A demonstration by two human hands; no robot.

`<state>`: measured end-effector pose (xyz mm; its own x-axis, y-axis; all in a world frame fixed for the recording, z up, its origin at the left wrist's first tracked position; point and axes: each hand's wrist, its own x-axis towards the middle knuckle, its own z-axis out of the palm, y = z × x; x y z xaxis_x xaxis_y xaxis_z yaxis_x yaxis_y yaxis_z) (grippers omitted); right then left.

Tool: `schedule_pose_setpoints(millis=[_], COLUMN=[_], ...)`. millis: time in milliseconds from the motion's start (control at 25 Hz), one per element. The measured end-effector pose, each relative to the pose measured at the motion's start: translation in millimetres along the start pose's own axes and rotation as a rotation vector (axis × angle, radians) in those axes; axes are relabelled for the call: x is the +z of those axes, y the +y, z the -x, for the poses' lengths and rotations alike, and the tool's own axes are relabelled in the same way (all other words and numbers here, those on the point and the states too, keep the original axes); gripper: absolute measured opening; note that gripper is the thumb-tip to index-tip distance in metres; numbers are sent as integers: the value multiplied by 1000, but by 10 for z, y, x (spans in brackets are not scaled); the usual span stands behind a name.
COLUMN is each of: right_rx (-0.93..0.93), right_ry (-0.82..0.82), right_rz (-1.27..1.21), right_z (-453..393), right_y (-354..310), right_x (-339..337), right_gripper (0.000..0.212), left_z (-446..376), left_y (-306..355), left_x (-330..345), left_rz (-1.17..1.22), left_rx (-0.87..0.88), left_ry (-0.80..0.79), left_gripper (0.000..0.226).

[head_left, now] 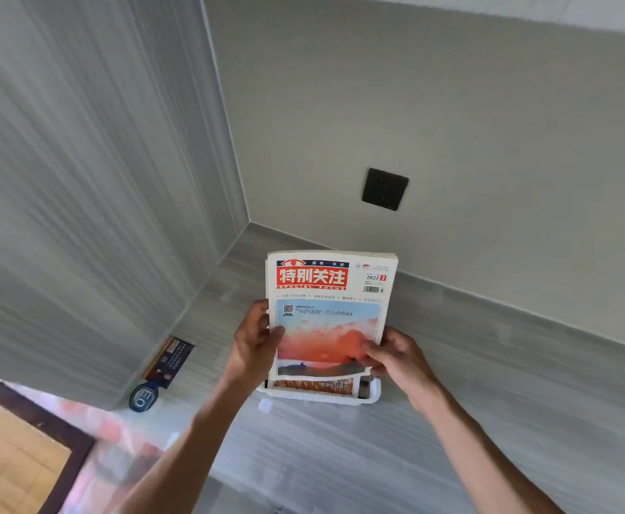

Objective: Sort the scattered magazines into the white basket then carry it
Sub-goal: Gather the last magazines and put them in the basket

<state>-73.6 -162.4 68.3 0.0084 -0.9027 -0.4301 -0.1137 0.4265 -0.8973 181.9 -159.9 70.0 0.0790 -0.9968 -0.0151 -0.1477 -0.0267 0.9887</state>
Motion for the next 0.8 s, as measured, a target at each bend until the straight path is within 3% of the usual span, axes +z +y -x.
schedule_pose_setpoints(millis=[120, 200, 320, 360, 440, 520, 640, 800], right_rx=[78, 154, 132, 105, -24, -168, -195, -170], right_ry=[-1, -65, 135, 203, 188, 119, 126, 56], right_rz=[30, 47, 242, 398, 861, 1191, 1280, 1300], right_z=[-116, -114, -62, -21, 62, 153, 216, 405], right_y=[115, 249, 455, 510, 686, 827, 861, 946], right_x=[281, 352, 366, 363, 397, 457, 435, 232], right_gripper=[23, 38, 36, 31, 13, 18, 22, 27], left_z=[-162, -191, -214, -177, -15, 137, 138, 318], left_y=[-270, -410, -613, -702, -848, -908, -952, -970], left_x=[-49, -76, -192, -218, -218, -183, -132, -80], left_rz=[-300, -331, -438, -524, -573, -499, -520, -522], left_rx=[-140, -184, -263, -299, -336, -316, -351, -334], left_ry=[88, 120, 64, 25, -56, -75, 10, -70], left_gripper=[32, 24, 17, 19, 33, 48, 60, 64])
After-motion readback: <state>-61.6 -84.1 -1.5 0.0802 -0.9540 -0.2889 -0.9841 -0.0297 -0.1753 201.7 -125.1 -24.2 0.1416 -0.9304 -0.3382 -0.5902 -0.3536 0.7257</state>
